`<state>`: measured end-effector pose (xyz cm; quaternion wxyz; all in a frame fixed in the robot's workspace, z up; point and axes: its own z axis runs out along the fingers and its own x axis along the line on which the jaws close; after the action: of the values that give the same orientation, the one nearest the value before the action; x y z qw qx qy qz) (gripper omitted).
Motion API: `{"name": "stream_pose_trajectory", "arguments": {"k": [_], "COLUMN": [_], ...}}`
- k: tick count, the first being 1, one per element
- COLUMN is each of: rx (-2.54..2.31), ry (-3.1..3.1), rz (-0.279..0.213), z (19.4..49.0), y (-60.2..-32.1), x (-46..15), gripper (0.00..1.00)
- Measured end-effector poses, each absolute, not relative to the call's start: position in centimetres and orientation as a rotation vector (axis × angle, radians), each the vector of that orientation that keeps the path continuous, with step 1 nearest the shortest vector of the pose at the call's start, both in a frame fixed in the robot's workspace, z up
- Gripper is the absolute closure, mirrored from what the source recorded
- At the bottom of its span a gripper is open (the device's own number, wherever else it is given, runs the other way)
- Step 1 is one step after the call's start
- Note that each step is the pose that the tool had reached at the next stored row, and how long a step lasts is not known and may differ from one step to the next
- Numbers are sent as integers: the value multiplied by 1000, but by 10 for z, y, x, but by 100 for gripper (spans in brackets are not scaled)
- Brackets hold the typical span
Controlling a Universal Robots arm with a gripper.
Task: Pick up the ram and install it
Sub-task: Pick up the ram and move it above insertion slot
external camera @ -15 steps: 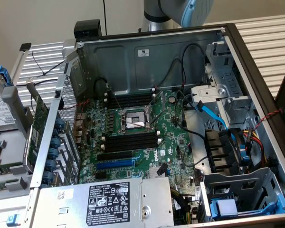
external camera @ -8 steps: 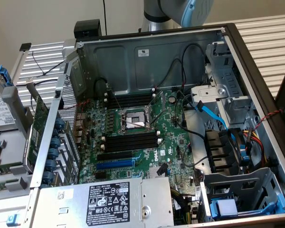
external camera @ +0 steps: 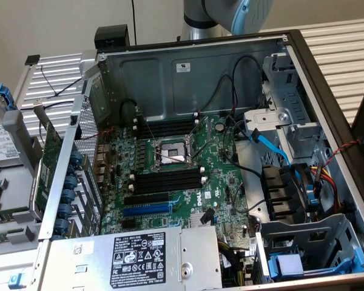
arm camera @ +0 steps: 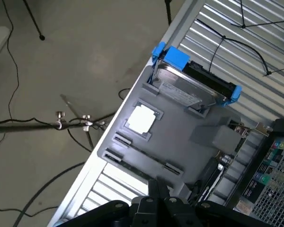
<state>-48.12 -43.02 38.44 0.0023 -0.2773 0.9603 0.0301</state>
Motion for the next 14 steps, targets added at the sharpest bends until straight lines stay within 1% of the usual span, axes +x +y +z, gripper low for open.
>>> {"name": "stream_pose_trajectory", "arguments": {"k": [14], "rx": [-1248], "ry": [2885], "rz": [95], "z": [384], "y": [-430], "x": [-481], "gripper": [89]}}
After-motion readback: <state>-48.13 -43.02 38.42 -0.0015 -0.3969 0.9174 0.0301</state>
